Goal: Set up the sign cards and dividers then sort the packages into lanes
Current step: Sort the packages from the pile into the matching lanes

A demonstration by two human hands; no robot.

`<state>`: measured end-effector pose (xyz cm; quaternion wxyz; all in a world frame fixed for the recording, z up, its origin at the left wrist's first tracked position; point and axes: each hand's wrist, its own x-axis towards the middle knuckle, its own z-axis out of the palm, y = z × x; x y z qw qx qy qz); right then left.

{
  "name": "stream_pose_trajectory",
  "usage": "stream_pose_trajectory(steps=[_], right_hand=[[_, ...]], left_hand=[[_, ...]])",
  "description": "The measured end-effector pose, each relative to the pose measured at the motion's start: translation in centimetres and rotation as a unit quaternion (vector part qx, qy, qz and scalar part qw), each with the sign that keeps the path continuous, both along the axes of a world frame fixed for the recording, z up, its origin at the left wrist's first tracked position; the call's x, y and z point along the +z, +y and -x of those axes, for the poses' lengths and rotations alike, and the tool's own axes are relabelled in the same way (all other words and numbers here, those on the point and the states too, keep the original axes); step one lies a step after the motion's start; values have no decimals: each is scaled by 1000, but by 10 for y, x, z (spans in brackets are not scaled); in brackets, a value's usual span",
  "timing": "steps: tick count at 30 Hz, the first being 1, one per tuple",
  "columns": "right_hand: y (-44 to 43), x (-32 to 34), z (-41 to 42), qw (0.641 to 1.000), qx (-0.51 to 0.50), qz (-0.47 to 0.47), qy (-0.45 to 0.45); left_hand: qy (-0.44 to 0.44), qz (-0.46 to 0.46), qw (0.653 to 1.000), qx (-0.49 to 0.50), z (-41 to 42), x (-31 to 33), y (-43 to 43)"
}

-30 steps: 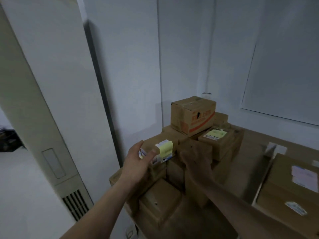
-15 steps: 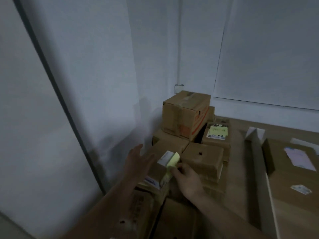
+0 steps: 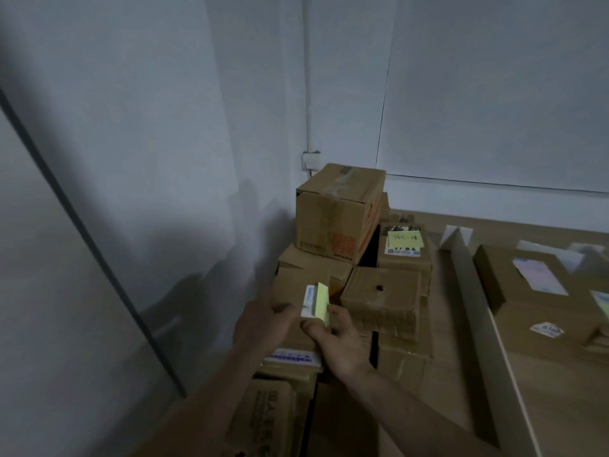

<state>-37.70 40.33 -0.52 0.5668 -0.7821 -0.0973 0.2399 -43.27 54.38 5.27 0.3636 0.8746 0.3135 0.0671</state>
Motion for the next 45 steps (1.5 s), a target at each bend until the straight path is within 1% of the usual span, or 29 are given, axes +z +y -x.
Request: stream_pose_trajectory(steps=[5,7,11,13,15,19,23,26,30,32,38,41,45], right_hand=[[10,13,1,999,1,-48,4],[16,17,2,998,-3,-56,-9],[18,27,0,995,2,-47,-82],[16,36,-1,989,-9,-22,-146],[15,43,-4,972,-8,14,-234],[13,49,-7,932,35,78,-352],[9,41,-10,900,81,120,-411],[6,31,-12,876,112,150,-445],[1,21,-12,876,126,145,-442],[-1,20,-13,886,126,134,-426],[-10,19,-10,922,96,123,-354],[-15,18,-6,936,98,117,-317],[-16,21,-3,941,67,96,-317]], left_hand=[[0,44,998,47,7,7,9],[-3,69,996,53,11,10,13],[-32,119,989,82,14,15,17],[-54,163,981,89,13,14,18],[-70,208,971,92,11,12,19],[-84,225,967,86,6,-1,24],[-89,256,958,91,6,5,26],[-90,231,965,92,6,9,28],[-85,238,965,74,10,-3,35],[-78,234,967,70,9,-7,37],[-90,259,958,86,8,-8,38],[-111,274,951,89,9,-10,37],[-179,269,940,111,6,-12,32]])
